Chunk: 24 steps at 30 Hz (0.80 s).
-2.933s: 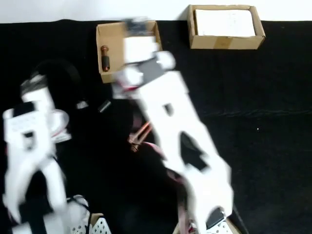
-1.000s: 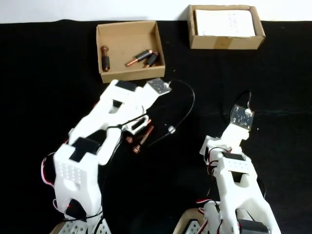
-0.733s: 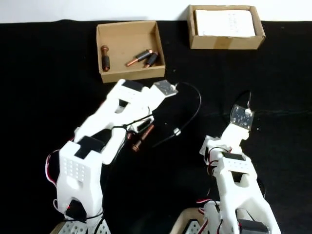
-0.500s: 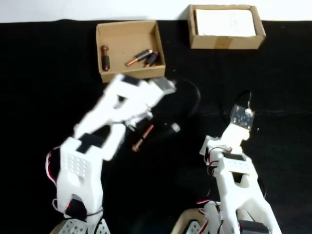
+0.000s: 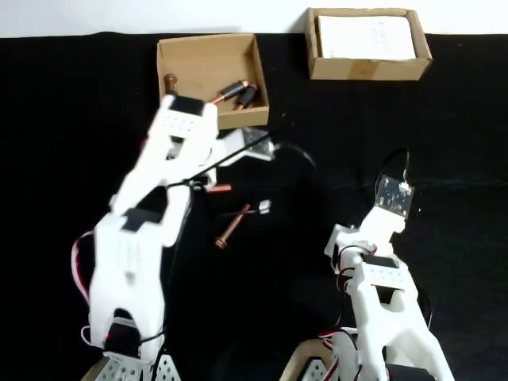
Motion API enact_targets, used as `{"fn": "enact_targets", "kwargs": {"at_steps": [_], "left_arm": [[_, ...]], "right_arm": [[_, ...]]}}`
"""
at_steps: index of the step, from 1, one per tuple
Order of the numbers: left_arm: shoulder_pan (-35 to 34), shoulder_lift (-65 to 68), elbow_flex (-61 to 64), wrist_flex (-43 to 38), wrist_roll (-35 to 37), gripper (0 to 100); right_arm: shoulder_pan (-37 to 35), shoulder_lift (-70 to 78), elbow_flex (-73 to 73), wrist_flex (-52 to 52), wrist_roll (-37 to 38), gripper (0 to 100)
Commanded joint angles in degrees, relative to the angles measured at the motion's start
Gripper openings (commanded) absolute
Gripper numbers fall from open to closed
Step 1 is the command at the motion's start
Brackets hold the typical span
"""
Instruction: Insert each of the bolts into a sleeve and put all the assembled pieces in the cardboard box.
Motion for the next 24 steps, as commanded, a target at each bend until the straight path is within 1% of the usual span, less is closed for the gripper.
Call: {"fn": "enact_targets", "kwargs": {"at_steps": [1, 4, 8, 15, 17, 20, 22, 24], "left_arm": [[0.57, 3.03, -5.93, 0.53, -1.05, 1], [0.57, 6.11, -9.71, 0.53, -1.14, 1], [0.57, 9.01, -13.93, 2.37, -3.43, 2], [-0.04, 11.03, -16.31, 4.48, -2.64, 14], [-0.57, 10.95, -16.57, 4.48, 1.32, 15], [-1.36, 10.95, -20.62, 5.89, 8.97, 16], [-1.71, 10.95, -24.57, 7.12, 15.74, 16], [-2.15, 10.86, -27.91, 7.38, 24.7, 16]], "right_arm": [[0.75, -0.13, 0.75, 0.13, -2.73, 0.6], [2.24, -0.13, 0.75, 0.13, -5.01, 0.6], [2.42, -0.13, 0.75, 0.13, -5.27, 0.6], [2.24, -0.13, 1.01, 0.13, -5.27, 0.6], [2.15, -0.13, 1.01, 0.13, -5.27, 0.6], [2.15, -0.22, 0.84, 0.22, -5.1, 0.6], [2.15, -0.22, 0.75, 0.31, -5.01, 0.6], [2.15, -0.22, 0.75, 0.31, -5.1, 0.6]]}}
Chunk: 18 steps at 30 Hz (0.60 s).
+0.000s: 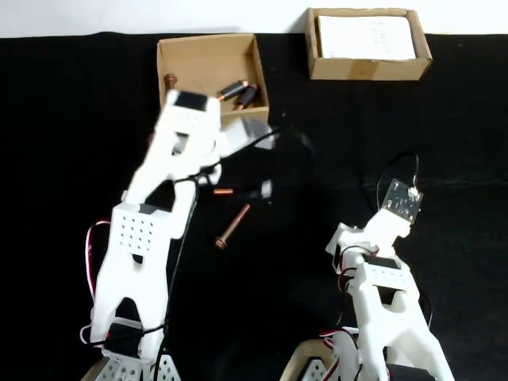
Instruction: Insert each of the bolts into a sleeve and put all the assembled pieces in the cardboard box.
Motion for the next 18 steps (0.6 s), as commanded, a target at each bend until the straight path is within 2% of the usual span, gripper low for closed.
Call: {"fn": "enact_targets", "kwargs": {"at_steps": [1, 4, 6, 11, 14, 18], "left_arm": [[-1.36, -1.1, -6.46, 1.05, 15.47, 16], [-1.63, -4.97, -5.05, 1.14, 28.22, 16], [-1.36, -9.1, -1.45, 1.14, 39.56, 16], [-0.22, -20.44, 14.9, 1.05, 76.66, 16], [-0.04, -24.4, 19.91, 0.79, 95.91, 16], [1.63, -24.66, 20.35, -0.09, 112.0, 16]], "right_arm": [[0.84, -0.22, 0.48, 0.31, -0.09, 0.6], [0.84, -0.22, 0.48, 0.31, -0.18, 0.6], [1.01, -0.22, 0.48, 0.4, -0.18, 0.6], [1.01, -0.22, 0.66, 0.4, -0.18, 0.6], [1.1, -0.22, 0.92, 0.4, -0.18, 0.6], [1.19, -0.22, 0.92, 0.4, 0.0, 0.6]]}}
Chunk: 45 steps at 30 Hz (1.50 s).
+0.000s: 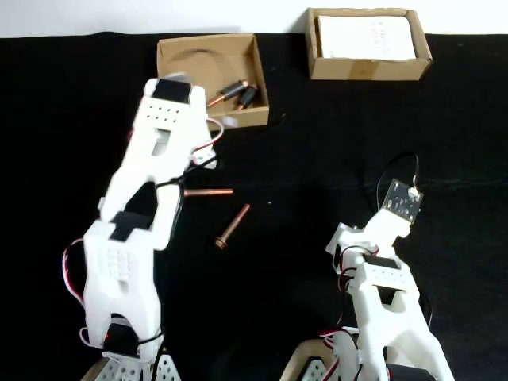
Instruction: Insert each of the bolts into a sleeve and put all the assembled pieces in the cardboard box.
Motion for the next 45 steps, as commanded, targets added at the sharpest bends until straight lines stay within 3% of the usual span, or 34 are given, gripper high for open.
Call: {"fn": "enact_targets", "kwargs": {"at_steps": [1, 7, 12, 35, 45], "left_arm": [[1.98, -4.0, 0.31, -1.93, 17.14, 16], [3.12, -3.91, 0.66, -7.38, 29.27, 16], [2.68, -1.01, 1.54, -7.38, 32.0, 16], [-1.19, 14.64, -1.19, -7.21, 31.56, 16], [-1.19, 14.64, -1.8, -7.3, 24.62, 16]], "right_arm": [[1.19, -0.22, 0.92, 0.4, 0.0, 0.6], [1.19, -0.22, 1.01, 0.4, 0.09, 0.6], [1.19, -0.22, 1.01, 0.4, 0.09, 0.6], [1.19, -0.22, 1.01, 0.4, -0.09, 0.6], [1.19, -0.22, 1.01, 0.4, -0.09, 0.6]]}}
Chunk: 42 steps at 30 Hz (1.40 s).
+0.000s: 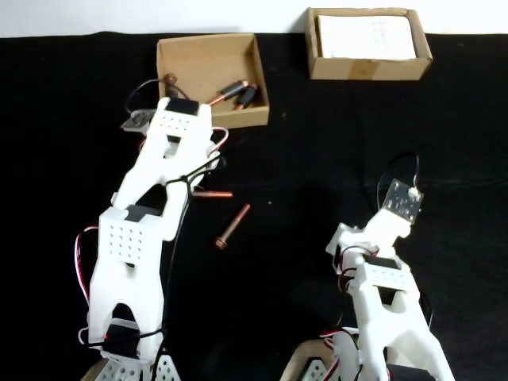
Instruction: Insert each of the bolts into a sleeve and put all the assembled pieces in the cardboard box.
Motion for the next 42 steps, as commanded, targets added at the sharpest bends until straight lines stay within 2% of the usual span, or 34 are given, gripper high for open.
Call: {"fn": "enact_targets", "kwargs": {"at_steps": [1, 6, 13, 21, 29, 35, 40, 42], "left_arm": [[-0.48, 0.13, -0.57, 0.0, -2.81, 15], [-0.4, 0.13, -0.57, -0.26, -10.64, 0], [-0.13, -0.31, -0.66, 0.0, -26.02, 1], [0.04, -0.4, -0.75, -0.09, -56.88, 1], [2.68, -0.13, -0.75, 0.0, -75.78, 1], [5.05, -0.31, -0.75, 0.0, -79.47, 2], [5.05, -0.22, -0.75, 0.09, -79.47, 14], [4.97, -0.04, -0.66, 0.09, -79.47, 16]], "right_arm": [[1.19, -0.22, 1.01, 0.4, -0.18, 0.6], [1.19, -0.22, 1.01, 0.4, -0.18, 0.6], [1.19, -0.22, 1.01, 0.4, -0.18, 0.6], [1.19, -0.22, 1.01, 0.4, -0.18, 0.6], [1.19, -0.22, 1.01, 0.4, -0.18, 0.6], [1.19, -0.22, 1.01, 0.4, -0.18, 0.6], [1.19, -0.22, 1.01, 0.48, -0.18, 0.6], [1.19, -0.22, 1.01, 0.48, -0.18, 0.6]]}}
